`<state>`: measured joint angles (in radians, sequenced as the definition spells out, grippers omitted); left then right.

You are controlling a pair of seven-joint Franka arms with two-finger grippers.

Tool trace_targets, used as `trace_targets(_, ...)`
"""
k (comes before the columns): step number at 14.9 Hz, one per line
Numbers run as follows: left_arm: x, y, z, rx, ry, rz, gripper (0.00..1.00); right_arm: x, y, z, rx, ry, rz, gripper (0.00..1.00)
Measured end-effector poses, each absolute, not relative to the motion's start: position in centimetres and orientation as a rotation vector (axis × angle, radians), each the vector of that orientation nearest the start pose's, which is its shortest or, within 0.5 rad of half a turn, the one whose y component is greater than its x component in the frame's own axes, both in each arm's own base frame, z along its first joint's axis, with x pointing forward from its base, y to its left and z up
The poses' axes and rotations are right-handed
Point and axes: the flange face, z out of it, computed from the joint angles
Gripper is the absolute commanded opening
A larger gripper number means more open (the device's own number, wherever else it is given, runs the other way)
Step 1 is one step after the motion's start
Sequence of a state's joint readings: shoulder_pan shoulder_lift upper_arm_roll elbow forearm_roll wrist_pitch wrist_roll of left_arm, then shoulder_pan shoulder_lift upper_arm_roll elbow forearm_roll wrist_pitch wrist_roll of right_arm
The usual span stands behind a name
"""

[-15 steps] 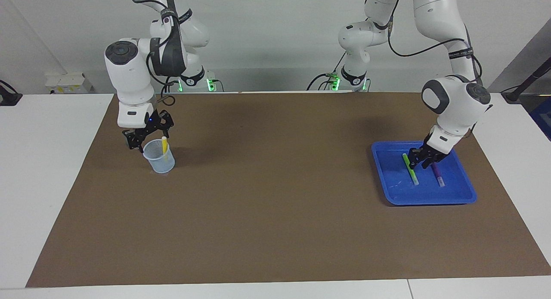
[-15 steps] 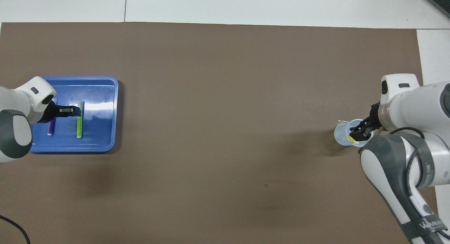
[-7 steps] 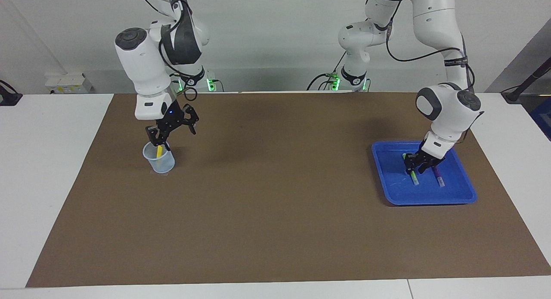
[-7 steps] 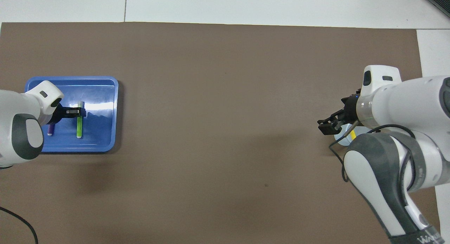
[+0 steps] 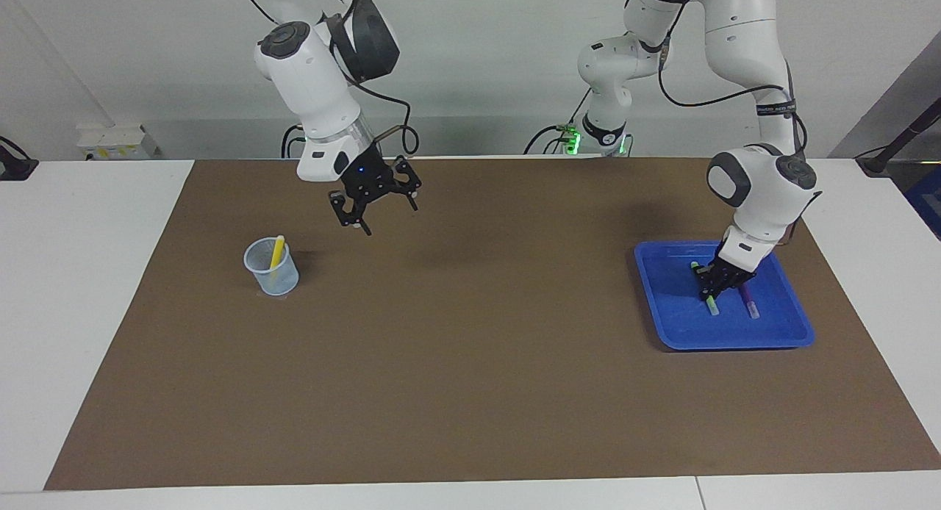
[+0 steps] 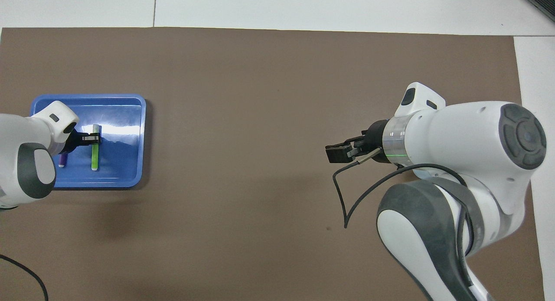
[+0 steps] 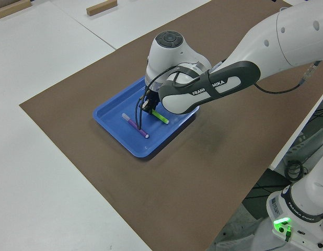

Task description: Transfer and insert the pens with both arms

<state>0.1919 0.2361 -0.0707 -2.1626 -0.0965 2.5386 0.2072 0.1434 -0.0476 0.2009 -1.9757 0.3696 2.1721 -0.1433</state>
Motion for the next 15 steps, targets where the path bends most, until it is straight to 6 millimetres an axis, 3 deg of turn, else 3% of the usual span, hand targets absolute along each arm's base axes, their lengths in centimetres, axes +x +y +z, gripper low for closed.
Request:
trace_targets(4, 57.3, 7.0, 30.1, -3.195, -0.025, -0.204, 0.00, 53.0, 23.0, 51.8, -2.616, -0.134, -0.268, 1.00)
trace_targets(7, 57.8, 6.7, 31.4, -3.221, -0.089, -0.075, 0.00, 51.5, 27.0, 51.9, -2.577, 0.016, -0.224, 1.00)
trace_targets(10, 59.0, 5.9, 35.6, -3.231, -0.233, 0.039, 0.00, 48.9, 32.6, 51.7, -2.545, 0.104, -0.190, 1.00)
trace_targets(12, 59.5, 4.1, 38.6, -3.217, -0.395, 0.081, 0.00, 47.8, 35.3, 51.0, -2.527, 0.142, -0.184, 1.00)
trace_targets(15, 59.2, 0.6, 41.6, -3.180, -0.703, 0.127, 0.00, 46.9, 38.5, 49.4, -2.489, 0.212, -0.196, 1.00)
